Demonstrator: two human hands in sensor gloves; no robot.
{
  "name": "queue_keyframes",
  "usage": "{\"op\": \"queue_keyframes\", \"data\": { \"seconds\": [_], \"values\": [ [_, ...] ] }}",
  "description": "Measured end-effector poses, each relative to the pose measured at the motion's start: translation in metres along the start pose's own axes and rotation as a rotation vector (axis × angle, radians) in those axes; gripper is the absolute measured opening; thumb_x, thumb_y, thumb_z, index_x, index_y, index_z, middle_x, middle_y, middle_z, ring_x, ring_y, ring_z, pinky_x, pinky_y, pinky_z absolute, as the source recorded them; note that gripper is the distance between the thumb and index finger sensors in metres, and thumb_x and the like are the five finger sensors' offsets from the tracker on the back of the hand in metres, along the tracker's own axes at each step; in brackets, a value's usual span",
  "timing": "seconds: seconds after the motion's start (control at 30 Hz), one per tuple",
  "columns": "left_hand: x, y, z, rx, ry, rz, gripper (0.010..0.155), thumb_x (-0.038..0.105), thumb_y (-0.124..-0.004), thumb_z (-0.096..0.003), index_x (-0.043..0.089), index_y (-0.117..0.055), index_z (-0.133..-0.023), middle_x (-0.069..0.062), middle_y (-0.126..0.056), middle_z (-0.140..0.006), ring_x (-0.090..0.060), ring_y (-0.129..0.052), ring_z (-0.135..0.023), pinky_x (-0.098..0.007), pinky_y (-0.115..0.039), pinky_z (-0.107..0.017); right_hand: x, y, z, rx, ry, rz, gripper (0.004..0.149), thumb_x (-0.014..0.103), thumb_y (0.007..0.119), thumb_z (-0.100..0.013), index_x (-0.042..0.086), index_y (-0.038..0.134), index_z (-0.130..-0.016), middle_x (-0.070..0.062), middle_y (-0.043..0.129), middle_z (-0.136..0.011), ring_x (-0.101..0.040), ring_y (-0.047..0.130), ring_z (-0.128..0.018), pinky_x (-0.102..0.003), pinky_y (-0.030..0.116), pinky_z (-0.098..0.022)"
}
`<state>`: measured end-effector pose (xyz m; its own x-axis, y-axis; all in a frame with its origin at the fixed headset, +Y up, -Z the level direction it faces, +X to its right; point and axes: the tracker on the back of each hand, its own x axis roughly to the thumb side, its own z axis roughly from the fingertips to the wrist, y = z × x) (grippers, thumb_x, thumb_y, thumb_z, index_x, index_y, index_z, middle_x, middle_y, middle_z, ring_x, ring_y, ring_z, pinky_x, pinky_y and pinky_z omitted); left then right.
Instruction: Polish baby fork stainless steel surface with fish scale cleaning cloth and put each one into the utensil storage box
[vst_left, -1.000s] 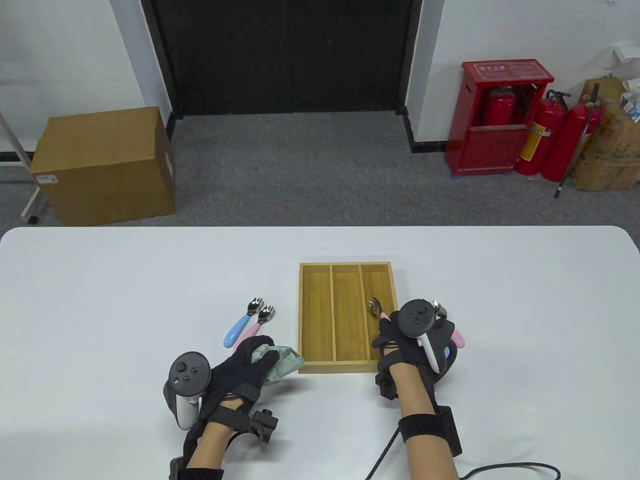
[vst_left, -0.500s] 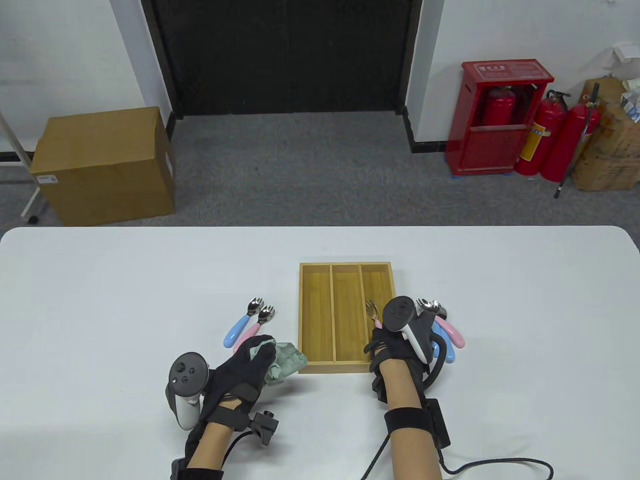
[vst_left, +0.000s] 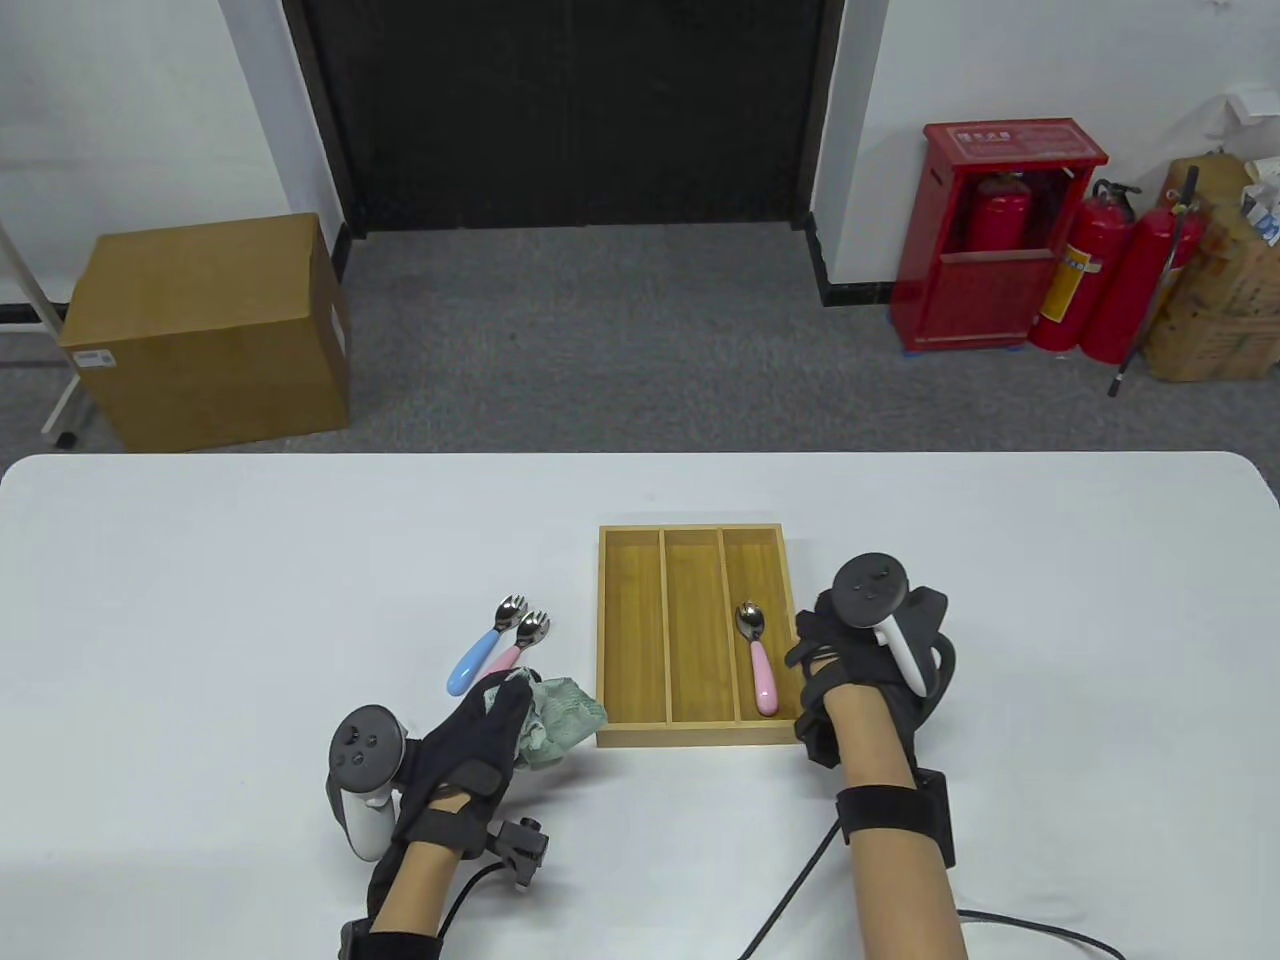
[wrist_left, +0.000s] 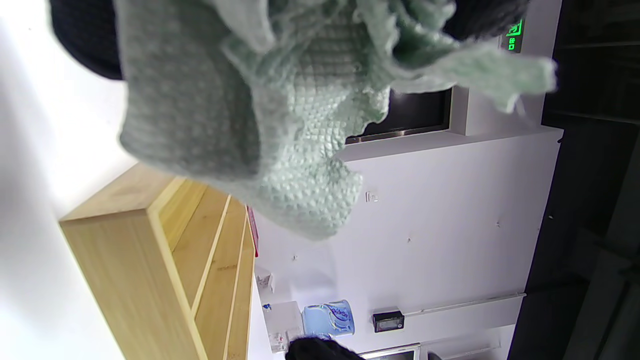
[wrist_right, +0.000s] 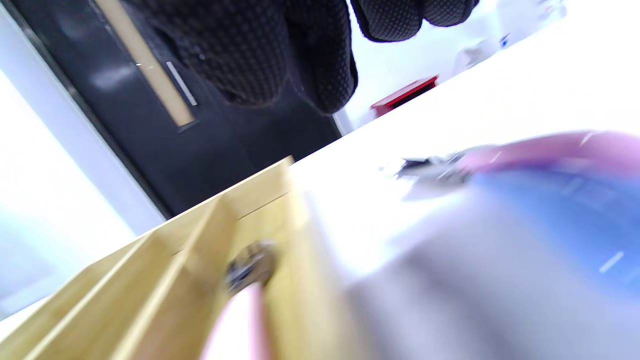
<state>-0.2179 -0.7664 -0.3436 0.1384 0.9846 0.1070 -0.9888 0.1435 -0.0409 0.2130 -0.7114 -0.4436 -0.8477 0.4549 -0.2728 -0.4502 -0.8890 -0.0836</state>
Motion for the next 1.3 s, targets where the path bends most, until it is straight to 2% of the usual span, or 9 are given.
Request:
{"op": "queue_keyframes", "data": {
  "seconds": [0.13, 0.27, 0.57, 0.83, 0.93, 1.0, 1.1, 1.3],
  "values": [
    [0.0, 0.0, 0.0, 0.005, -0.002, 0.006, 0.064, 0.063, -0.069, -0.0543, 0.014, -0.076, -0.096, -0.013, -0.094, -0.081, -0.031, -0.104, -0.059, -0.053, -0.081, -0.046, -0.036, -0.017, -0.007, -0.015, 0.12, 0.058, 0.049, 0.032, 0.086, -0.042, 0.008, 0.081, -0.085, -0.023, 0.045, -0.106, -0.052, 0.041, -0.095, -0.07, 0.032, -0.067],
    [-0.001, 0.001, 0.001, 0.007, -0.007, 0.005, 0.064, 0.063, -0.069, -0.0543, 0.014, -0.076, -0.096, -0.014, -0.095, -0.08, -0.031, -0.104, -0.059, -0.053, -0.081, -0.045, -0.065, -0.007, -0.012, 0.076, 0.182, -0.011, 0.056, 0.033, 0.089, -0.042, 0.011, 0.075, -0.091, -0.023, 0.038, -0.109, -0.051, 0.034, -0.097, -0.07, 0.027, -0.068],
    [-0.001, 0.002, 0.002, 0.002, 0.004, 0.011, 0.065, 0.063, -0.068, -0.0544, 0.014, -0.076, -0.096, -0.014, -0.095, -0.081, -0.032, -0.104, -0.059, -0.053, -0.081, -0.046, -0.081, 0.018, -0.024, 0.175, 0.214, -0.039, 0.06, 0.032, 0.089, -0.041, 0.011, 0.071, -0.094, -0.021, 0.031, -0.11, -0.05, 0.026, -0.098, -0.07, 0.023, -0.068],
    [-0.001, 0.002, 0.002, 0.001, 0.017, 0.008, 0.065, 0.063, -0.068, -0.0543, 0.014, -0.076, -0.096, -0.014, -0.094, -0.081, -0.032, -0.104, -0.059, -0.053, -0.081, -0.046, -0.088, 0.026, -0.033, 0.219, 0.234, -0.147, 0.051, 0.027, 0.09, -0.041, 0.005, 0.078, -0.086, -0.021, 0.029, -0.11, -0.05, 0.024, -0.098, -0.07, 0.02, -0.067],
    [-0.001, 0.003, 0.002, 0.0, 0.02, 0.008, 0.065, 0.064, -0.068, -0.0544, 0.014, -0.076, -0.096, -0.014, -0.094, -0.081, -0.032, -0.104, -0.06, -0.053, -0.081, -0.046, -0.091, 0.028, -0.035, 0.221, 0.22, -0.229, 0.054, 0.025, 0.091, -0.039, -0.003, 0.075, -0.082, -0.02, 0.029, -0.109, -0.05, 0.024, -0.097, -0.07, 0.019, -0.067],
    [-0.001, 0.003, 0.002, 0.001, 0.022, 0.008, 0.066, 0.064, -0.068, -0.0545, 0.014, -0.075, -0.096, -0.014, -0.094, -0.081, -0.032, -0.104, -0.059, -0.053, -0.081, -0.046, -0.092, 0.028, -0.034, 0.211, 0.199, -0.25, 0.054, 0.026, 0.092, -0.039, -0.005, 0.076, -0.079, -0.02, 0.031, -0.108, -0.05, 0.025, -0.097, -0.07, 0.019, -0.066],
    [-0.001, 0.004, 0.002, 0.003, 0.025, 0.011, 0.066, 0.064, -0.067, -0.0545, 0.014, -0.075, -0.096, -0.014, -0.094, -0.081, -0.032, -0.104, -0.06, -0.053, -0.081, -0.046, -0.089, 0.024, -0.031, 0.162, 0.144, -0.316, 0.047, 0.027, 0.087, -0.041, -0.005, 0.081, -0.075, -0.02, 0.034, -0.108, -0.05, 0.026, -0.096, -0.07, 0.02, -0.065],
    [-0.001, 0.0, 0.002, -0.014, 0.03, 0.048, 0.066, 0.064, -0.067, -0.0547, 0.014, -0.075, -0.096, -0.014, -0.094, -0.081, -0.032, -0.104, -0.06, -0.053, -0.081, -0.046, -0.063, 0.002, -0.012, 0.049, -0.037, -0.364, 0.046, 0.029, 0.083, -0.043, 0.0, 0.078, -0.078, -0.024, 0.037, -0.107, -0.052, 0.032, -0.095, -0.07, 0.027, -0.064]
  ]
}}
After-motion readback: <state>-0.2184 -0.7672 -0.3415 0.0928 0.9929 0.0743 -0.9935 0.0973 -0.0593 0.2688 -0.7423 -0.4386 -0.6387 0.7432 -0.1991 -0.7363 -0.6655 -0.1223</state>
